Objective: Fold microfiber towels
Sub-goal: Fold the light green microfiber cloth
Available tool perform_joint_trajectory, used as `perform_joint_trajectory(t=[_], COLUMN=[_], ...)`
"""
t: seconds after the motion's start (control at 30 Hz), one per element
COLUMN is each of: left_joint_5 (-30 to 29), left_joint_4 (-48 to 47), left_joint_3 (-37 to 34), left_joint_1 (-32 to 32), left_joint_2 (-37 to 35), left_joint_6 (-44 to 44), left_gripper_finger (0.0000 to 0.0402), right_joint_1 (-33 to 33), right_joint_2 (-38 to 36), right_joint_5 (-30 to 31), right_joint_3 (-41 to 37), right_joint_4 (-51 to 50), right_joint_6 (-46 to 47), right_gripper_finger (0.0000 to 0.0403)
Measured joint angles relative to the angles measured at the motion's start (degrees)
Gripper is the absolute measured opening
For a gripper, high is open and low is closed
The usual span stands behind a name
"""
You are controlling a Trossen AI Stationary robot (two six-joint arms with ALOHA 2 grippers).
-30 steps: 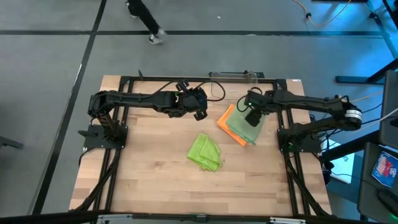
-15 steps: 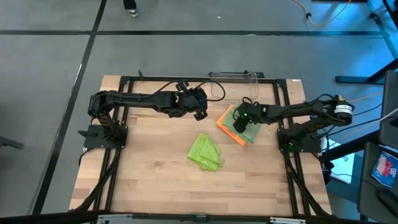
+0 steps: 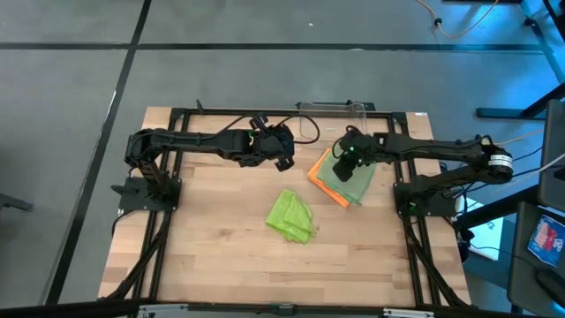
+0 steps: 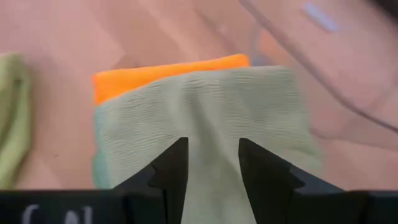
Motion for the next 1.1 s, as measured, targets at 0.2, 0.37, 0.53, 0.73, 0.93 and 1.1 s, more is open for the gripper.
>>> perform_joint_trajectory(t=[0.2, 0.37, 0.53, 0.73, 0.93, 1.1], left_joint_5=[0.0, 0.0, 1.3, 13.9, 14.6, 14.6], left_joint_4=[-6.6, -11.2, -17.3, -13.6, -12.5, -12.3], left_joint_3=[0.0, 0.0, 0.0, -3.9, -8.3, -8.9], left_joint_1=[-0.1, -2.2, -6.1, -10.7, -17.4, -23.3], left_joint_2=[0.0, 0.0, 0.0, 0.0, 0.0, 0.0], left_joint_6=[-0.9, -3.2, -8.8, -6.3, -4.2, -8.7], left_gripper_finger=[0.0098, 0.0098, 0.0098, 0.0098, 0.0098, 0.0098], right_joint_1=[4.4, 10.3, 15.1, 18.2, 19.7, 19.7], right_joint_2=[1.1, 3.0, 5.0, 7.7, 9.9, 10.8], right_joint_5=[-9.5, -15.0, -15.0, -15.0, -14.9, -14.9], right_joint_3=[-4.8, -8.2, -8.9, -8.9, -8.9, -8.9], right_joint_4=[11.9, 28.0, 35.8, 40.1, 40.7, 41.2], right_joint_6=[-1.2, -7.9, -12.1, -12.5, -12.4, -12.4], right_gripper_finger=[0.0144, 0.0144, 0.0144, 0.0144, 0.0144, 0.0144])
